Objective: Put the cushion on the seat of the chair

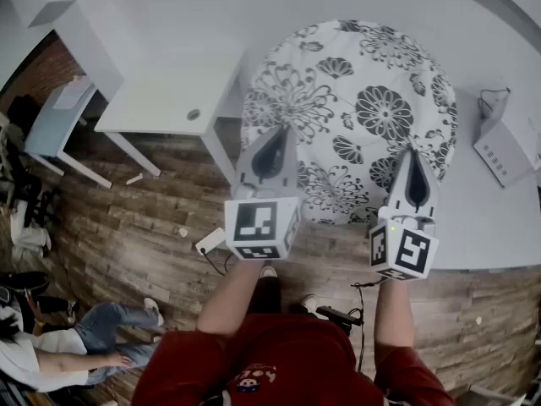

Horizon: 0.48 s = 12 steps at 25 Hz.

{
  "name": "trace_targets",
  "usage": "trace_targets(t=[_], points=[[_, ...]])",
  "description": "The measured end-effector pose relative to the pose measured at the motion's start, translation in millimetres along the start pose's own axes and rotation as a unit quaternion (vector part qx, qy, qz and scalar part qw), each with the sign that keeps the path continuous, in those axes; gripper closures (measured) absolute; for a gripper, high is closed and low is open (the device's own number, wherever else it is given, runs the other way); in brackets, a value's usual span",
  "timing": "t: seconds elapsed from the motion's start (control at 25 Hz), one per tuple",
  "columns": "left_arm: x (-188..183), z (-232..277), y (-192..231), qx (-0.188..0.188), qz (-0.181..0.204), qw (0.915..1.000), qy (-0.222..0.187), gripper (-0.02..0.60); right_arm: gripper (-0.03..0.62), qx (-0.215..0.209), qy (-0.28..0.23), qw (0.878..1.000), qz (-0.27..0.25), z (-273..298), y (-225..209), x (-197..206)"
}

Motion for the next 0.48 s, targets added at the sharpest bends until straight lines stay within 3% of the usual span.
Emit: trace_targets(t=[0.16, 0.48], points=[[-4.9, -0.8, 26.0, -0.044, 0.009, 0.9989, 0.015, 0.552, 0.566, -0.040, 0.019, 0.999, 0.007, 33.0, 20.1, -1.8], [-7.4, 1.2, 27.7, -0.021, 0.015, 0.9994, 0.022, 0.552, 0.566, -0.006, 0.034, 0.999, -0.002, 32.9, 24.1, -6.7]])
Point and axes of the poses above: the fingertips, and each gripper's own axes: z forward along the fingers, y to its left, x out of its underside, the point moved 6 cm from there along -z, backward along the fingers, and after that the axes turned 14 degrees about z, right-handed, at the moved point
